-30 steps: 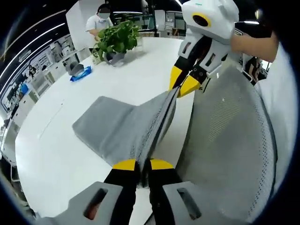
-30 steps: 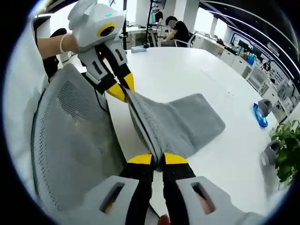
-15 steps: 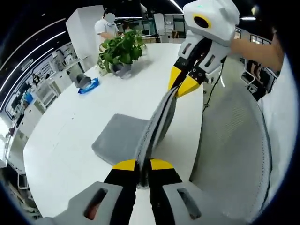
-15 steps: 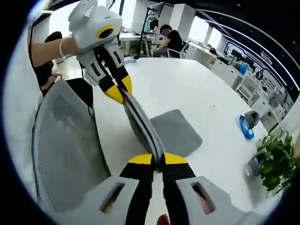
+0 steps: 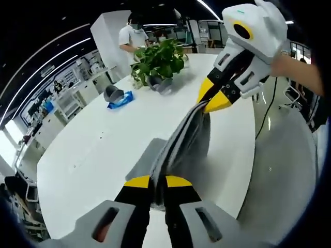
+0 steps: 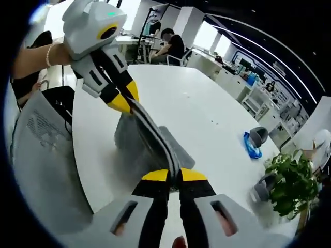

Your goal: Fold the towel on the table until its edges align and the towel forms a compact rectangular stack.

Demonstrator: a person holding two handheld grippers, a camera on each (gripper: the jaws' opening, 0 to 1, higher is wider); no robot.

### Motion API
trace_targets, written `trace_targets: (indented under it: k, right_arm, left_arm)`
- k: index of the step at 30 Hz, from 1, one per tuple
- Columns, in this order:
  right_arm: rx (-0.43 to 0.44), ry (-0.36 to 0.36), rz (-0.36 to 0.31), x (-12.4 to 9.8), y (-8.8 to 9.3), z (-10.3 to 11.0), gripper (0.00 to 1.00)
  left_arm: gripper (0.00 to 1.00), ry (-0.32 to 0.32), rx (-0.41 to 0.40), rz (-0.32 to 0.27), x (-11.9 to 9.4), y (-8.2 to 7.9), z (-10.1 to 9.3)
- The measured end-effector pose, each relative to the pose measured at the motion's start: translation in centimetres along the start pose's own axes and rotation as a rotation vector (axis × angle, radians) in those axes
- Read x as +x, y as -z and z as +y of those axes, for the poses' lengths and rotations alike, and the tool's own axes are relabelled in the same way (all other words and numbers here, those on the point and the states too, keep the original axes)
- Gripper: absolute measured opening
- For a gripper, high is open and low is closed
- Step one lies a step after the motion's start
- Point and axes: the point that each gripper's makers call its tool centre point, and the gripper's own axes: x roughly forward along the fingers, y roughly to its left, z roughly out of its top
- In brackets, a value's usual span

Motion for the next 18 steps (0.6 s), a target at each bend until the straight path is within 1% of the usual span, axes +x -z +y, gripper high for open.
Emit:
trace_targets:
  k: [4, 5, 10, 12, 13, 15, 18]
  right_arm:
    - [0.054, 0.03, 0.005, 2.3, 0.5, -1.1, 0.04]
    - [0.064, 0.03, 0.006, 2.8, 0.7, -1.3, 0.04]
    - [0.138, 0.024, 0.013, 5.3, 1.7, -1.9, 0.04]
    - [0.148, 0.024, 0.016, 6.4, 2.0, -2.2, 0.05]
    - [0.152, 0.022, 0.02, 7.0, 2.2, -2.2, 0.05]
    - [0.152, 0.017, 0.044, 8.1, 2.7, -2.3, 0.05]
    - [0.148, 0.017, 0.058, 9.4, 3.0, -2.6, 0.05]
  left_arm:
    - [0.09, -0.025, -0.039, 0.023, 2.0, 0.6, 1.2]
    - [0.09, -0.028, -0.042, 0.024, 2.2, 0.7, 1.3]
    - [0.09, -0.034, -0.073, 0.04, 4.6, 2.2, 1.8]
    - [0.09, -0.036, -0.084, 0.041, 5.6, 2.8, 2.1]
    - [0.09, -0.044, -0.107, 0.05, 6.1, 3.1, 2.3]
    - [0.09, -0.043, -0.125, 0.059, 6.9, 3.5, 2.6]
    - [0.1, -0.05, -0.127, 0.069, 7.9, 4.0, 3.0]
